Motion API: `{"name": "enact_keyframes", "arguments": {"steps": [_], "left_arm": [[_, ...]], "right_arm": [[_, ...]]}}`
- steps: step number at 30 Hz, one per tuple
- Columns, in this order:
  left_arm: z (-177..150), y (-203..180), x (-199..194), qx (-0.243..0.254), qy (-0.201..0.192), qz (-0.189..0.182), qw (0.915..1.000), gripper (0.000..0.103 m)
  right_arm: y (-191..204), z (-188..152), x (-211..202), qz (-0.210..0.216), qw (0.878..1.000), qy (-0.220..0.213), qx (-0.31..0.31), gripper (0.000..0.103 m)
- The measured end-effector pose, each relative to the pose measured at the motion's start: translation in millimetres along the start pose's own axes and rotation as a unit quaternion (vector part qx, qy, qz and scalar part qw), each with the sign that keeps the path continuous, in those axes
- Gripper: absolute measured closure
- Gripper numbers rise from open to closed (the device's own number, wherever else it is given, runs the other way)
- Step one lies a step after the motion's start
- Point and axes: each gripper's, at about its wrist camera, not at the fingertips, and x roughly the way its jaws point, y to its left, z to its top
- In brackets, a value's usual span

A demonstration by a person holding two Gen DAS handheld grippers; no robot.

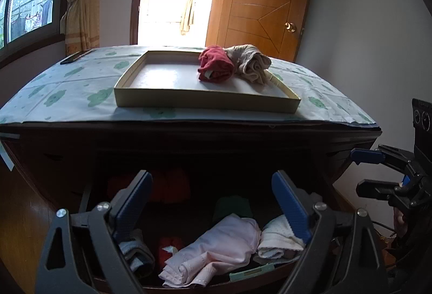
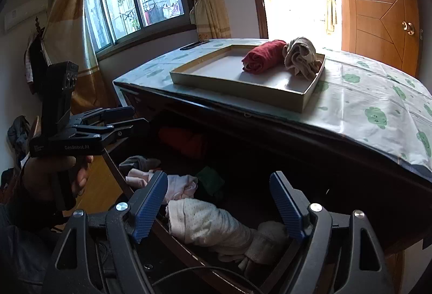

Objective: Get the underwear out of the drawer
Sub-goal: 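Move both open tools back down toward the drawer, then grasp the white dotted underwear with the right tool while the left tool grasps the pink underwear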

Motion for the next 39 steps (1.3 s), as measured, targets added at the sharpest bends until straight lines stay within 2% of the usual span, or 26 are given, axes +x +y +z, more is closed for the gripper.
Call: {"name": "enact_keyframes", "arguments": {"steps": [10, 18, 25, 31, 39], "left_arm": [[-27.2, 10.2, 9.6, -0.012, 0.042, -0.008, 0.999, 0.011], [-36.2, -1.0, 22.5, 0.022, 0.084, -0.023, 0.9959, 0.011], [-41.0, 3.5, 29.6, 0.012, 0.097, -0.022, 0.995, 0.01], [-42.8, 6.1, 32.2, 0.01, 0.105, -0.022, 0.9942, 0.01], [-40.3, 10.2, 32.2, 0.004, 0.108, -0.026, 0.9939, 0.007]], "right_arm": [[-0.9, -33.2, 20.3, 0.01, 0.997, 0.071, 0.005, 0.023], [-3.4, -38.5, 48.4, 0.035, 0.991, 0.129, 0.011, 0.023], [-15.3, -35.0, 73.2, 0.056, 0.986, 0.155, 0.04, 0.023], [-8.8, -31.4, 92.7, 0.052, 0.982, 0.182, 0.022, 0.023], [-17.0, -33.7, 122.1, 0.109, 0.964, 0.238, 0.052, 0.023]]}}
